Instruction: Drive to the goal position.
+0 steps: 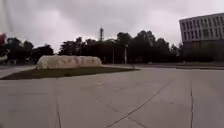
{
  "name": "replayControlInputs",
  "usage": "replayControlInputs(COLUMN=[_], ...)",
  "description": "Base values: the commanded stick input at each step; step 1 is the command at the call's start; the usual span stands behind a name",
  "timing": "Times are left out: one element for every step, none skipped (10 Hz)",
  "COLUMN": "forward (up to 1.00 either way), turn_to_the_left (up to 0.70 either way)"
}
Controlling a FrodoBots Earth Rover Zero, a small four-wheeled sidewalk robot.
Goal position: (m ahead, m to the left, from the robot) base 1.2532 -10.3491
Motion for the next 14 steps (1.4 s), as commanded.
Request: replayControlInputs(forward=[0.70,0.70,0.70,0.70,0.70,0.70,0.70,0.70,0.70,0.70,0.70,0.70,0.70,0.70], turn_to_the_left=[0.00,0.00,0.00,-0.24,-0.35,-0.35,-0.35,-0.35,-0.35,-0.35,-0.35,-0.35,-0.35,-0.35])
